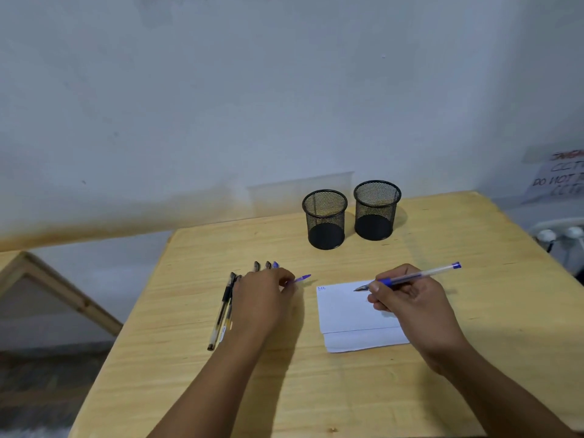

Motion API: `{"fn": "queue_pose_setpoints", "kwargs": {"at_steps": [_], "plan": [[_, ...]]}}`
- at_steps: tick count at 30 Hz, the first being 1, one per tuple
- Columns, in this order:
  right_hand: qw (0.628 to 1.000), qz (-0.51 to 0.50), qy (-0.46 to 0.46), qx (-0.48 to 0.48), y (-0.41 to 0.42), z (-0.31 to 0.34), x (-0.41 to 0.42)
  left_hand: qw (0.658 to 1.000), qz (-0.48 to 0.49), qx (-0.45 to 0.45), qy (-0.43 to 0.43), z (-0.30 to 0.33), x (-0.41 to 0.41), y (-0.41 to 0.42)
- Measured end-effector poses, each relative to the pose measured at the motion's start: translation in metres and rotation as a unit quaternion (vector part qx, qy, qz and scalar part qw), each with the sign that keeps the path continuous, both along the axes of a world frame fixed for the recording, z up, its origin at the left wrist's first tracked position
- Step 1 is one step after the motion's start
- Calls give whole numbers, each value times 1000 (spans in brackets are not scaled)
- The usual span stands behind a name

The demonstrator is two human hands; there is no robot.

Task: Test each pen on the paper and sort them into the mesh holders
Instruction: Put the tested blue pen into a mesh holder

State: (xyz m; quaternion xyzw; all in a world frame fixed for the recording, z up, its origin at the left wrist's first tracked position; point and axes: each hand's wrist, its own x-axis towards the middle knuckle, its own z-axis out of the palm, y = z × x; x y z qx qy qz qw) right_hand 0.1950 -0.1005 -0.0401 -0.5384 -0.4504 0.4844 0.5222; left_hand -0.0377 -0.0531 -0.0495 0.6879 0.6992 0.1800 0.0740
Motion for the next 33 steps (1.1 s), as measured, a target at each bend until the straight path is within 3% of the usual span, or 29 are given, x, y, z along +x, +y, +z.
{"fn": "queue_pose_setpoints", "kwargs": {"at_steps": [4, 9, 22, 33], "plan": [[999, 12, 12, 34, 0, 17, -4, 989, -32, -11, -141, 15, 11, -22], [997, 41, -6, 63, -5, 28, -10, 978, -42, 12, -205, 24, 17, -42], [993, 71, -66, 61, -14, 34, -7, 969, -95, 62, -218, 30, 27, -66], [994, 88, -42, 52, -21, 32, -11, 962, -121, 67, -235, 33, 31, -71]]}}
